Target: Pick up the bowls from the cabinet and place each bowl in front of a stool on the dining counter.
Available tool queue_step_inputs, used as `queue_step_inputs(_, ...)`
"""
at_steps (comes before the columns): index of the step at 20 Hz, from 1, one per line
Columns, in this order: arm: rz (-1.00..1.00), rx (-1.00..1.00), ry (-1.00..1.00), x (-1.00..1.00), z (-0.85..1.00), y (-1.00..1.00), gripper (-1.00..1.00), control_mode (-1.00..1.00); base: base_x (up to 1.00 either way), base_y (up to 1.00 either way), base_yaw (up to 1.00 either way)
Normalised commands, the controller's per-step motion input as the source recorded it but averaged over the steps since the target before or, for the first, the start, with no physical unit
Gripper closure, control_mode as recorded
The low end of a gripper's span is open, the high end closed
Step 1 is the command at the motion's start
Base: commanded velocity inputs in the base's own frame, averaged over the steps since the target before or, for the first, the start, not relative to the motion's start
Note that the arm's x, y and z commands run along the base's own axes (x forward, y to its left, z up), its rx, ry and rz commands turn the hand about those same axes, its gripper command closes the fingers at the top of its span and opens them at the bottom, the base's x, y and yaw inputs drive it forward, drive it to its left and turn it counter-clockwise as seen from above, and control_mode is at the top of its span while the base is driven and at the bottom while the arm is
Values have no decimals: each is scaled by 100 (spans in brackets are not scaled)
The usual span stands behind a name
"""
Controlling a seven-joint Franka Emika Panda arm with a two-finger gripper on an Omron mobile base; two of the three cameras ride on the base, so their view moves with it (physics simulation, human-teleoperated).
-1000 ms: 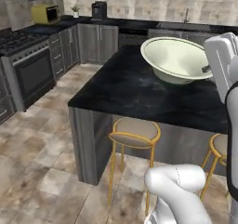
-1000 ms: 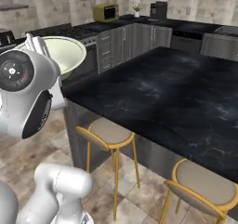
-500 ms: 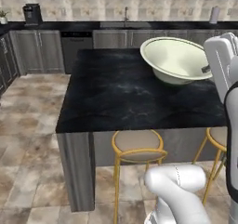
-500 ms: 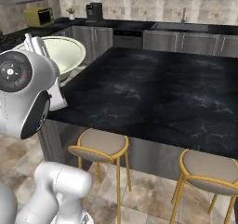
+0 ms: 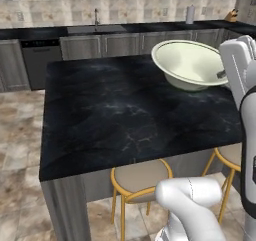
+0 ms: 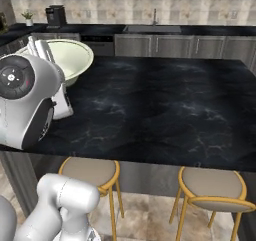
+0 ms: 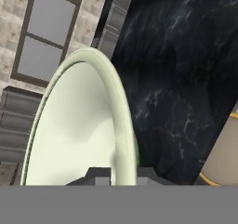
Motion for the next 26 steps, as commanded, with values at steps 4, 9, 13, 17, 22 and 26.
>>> queue_step_inputs(4,0,0,0,0,0,0,100,100,39,0,-8)
queue_step_inputs(9,0,0,0,0,0,0,100,100,4,0,0)
queue_step_inputs(13,0,0,4,4,-5,-12,100,-100,0,-2,0)
queue_step_inputs(17,-1,0,3,2,-19,-16,100,-100,0,0,0)
queue_step_inputs(22,0,-5,-4,0,-41,2,100,-100,0,0,0)
queue_step_inputs(26,0,-13,-9,0,-64,7,100,-100,0,0,0)
